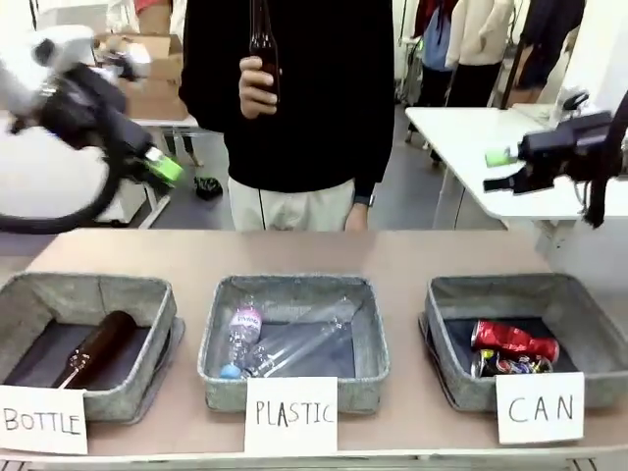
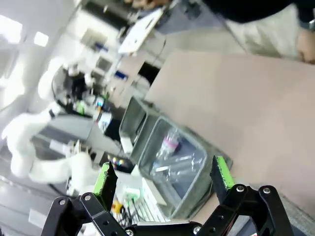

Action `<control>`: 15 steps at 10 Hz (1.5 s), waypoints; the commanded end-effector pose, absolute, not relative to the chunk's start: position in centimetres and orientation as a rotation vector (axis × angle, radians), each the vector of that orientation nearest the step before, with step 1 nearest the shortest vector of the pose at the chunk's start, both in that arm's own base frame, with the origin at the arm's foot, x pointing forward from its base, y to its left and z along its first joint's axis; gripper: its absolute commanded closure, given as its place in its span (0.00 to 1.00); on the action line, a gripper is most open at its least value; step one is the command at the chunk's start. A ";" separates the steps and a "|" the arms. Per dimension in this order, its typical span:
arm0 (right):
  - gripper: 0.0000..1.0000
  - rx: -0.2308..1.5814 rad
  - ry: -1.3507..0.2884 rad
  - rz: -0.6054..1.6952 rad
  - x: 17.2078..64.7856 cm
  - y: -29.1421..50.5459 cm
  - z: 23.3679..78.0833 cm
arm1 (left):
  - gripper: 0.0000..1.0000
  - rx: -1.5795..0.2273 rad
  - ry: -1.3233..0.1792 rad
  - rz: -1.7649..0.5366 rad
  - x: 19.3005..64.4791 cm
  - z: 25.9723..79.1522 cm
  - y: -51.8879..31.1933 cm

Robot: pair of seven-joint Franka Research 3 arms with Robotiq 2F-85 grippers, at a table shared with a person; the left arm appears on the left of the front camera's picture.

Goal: Sort the can waste into the basket.
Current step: Pick up the can waste from the table and place it in the right Fabric basket.

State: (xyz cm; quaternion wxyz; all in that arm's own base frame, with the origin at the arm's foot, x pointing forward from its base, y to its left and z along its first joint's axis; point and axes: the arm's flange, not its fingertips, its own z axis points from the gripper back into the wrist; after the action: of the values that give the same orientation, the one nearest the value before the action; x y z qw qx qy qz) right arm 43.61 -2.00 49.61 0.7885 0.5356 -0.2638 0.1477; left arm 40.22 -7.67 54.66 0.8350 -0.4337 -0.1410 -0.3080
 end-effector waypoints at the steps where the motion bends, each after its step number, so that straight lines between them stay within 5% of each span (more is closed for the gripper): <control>1: 0.00 1.128 -0.667 0.150 44.2 -1.6 50.9 | 0.00 -1.083 -0.451 -0.228 36.8 53.6 -4.8; 3: 0.00 1.101 -0.717 0.151 44.3 -2.2 51.5 | 0.00 -1.154 -0.514 -0.029 35.7 51.2 -1.5; 4: 0.00 1.127 -0.653 0.191 44.4 -3.0 50.7 | 0.00 -1.050 -0.344 -0.326 37.2 52.5 -2.4; 15: 0.00 1.127 -0.653 0.191 44.4 -3.0 50.7 | 0.00 -1.050 -0.344 -0.326 37.2 52.5 -2.4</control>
State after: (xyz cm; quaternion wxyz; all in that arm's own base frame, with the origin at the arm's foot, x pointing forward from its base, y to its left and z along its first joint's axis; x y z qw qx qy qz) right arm 44.45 -3.11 50.67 0.7905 0.5231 -0.3073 0.0840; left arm 37.15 -2.76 52.47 0.8407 -0.4966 -0.1619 -0.1428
